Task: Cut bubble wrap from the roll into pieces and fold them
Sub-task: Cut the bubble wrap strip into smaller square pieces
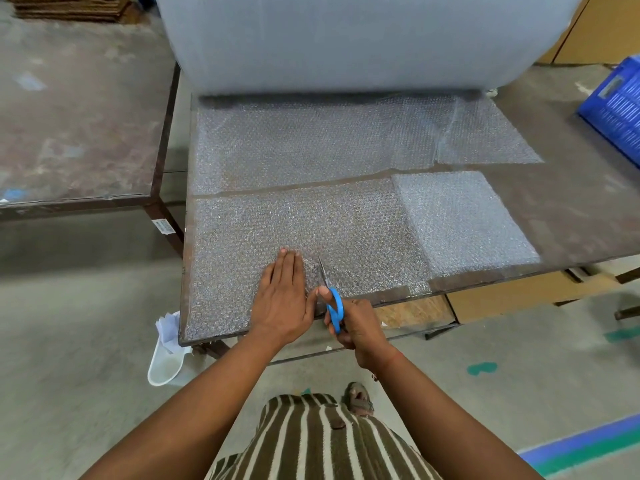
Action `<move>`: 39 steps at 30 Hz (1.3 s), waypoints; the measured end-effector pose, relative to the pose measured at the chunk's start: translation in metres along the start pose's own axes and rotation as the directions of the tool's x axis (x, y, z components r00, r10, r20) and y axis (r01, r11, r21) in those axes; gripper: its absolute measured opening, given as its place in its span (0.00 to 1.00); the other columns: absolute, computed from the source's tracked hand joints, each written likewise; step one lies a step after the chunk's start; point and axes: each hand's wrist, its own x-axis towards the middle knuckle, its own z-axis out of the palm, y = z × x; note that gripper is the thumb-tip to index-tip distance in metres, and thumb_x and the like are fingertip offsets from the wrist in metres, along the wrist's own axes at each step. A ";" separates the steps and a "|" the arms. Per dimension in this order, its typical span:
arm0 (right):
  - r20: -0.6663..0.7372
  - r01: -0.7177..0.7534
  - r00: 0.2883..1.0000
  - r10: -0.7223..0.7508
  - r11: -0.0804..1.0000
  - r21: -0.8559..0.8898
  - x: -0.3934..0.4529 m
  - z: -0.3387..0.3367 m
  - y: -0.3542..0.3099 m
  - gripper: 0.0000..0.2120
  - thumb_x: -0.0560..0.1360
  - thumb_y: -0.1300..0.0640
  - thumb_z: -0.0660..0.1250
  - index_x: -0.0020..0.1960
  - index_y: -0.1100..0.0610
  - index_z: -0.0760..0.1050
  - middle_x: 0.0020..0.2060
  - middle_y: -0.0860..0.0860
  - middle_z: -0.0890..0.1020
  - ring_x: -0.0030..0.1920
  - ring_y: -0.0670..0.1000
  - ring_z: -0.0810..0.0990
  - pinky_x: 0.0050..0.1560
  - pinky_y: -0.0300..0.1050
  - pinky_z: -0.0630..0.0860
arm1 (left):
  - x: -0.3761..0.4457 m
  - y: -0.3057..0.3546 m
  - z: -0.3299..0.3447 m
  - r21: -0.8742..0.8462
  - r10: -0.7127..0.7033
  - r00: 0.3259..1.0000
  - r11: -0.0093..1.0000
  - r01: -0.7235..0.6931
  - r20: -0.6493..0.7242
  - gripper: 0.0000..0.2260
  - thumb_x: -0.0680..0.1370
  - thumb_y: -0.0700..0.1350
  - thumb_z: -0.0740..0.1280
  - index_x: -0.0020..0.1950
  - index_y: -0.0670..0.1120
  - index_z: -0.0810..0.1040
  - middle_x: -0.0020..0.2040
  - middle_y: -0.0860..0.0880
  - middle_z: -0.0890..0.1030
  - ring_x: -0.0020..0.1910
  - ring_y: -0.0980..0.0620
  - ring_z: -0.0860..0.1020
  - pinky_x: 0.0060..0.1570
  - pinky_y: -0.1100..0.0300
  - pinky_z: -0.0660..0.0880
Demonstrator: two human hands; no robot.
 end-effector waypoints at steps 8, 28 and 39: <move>0.021 0.034 0.999 -0.034 0.999 0.009 0.008 0.003 -0.002 0.28 0.72 0.35 0.79 0.35 0.61 0.79 0.30 0.61 0.75 0.24 0.49 0.60 0.26 0.41 0.54 | 0.000 0.000 0.001 0.011 0.005 1.000 1.000 -0.005 0.004 0.38 0.85 0.63 0.41 0.87 0.39 0.49 0.88 0.39 0.50 0.88 0.42 0.45 0.86 0.45 0.45; 0.010 -0.035 0.999 0.035 0.999 0.037 0.017 0.012 -0.044 0.23 0.77 0.44 0.78 0.42 0.64 0.80 0.29 0.57 0.78 0.21 0.46 0.71 0.20 0.35 0.62 | -0.001 0.000 0.000 0.022 0.016 1.000 1.000 -0.016 0.005 0.37 0.84 0.61 0.41 0.87 0.38 0.50 0.88 0.38 0.51 0.88 0.42 0.45 0.86 0.44 0.46; 0.004 -0.040 0.999 0.040 0.999 -0.008 0.028 0.010 -0.044 0.23 0.76 0.44 0.79 0.32 0.59 0.80 0.30 0.59 0.76 0.22 0.48 0.66 0.21 0.38 0.58 | -0.001 0.001 -0.002 0.006 0.012 1.000 1.000 -0.012 -0.005 0.37 0.85 0.62 0.42 0.87 0.39 0.52 0.88 0.39 0.53 0.88 0.42 0.46 0.85 0.42 0.50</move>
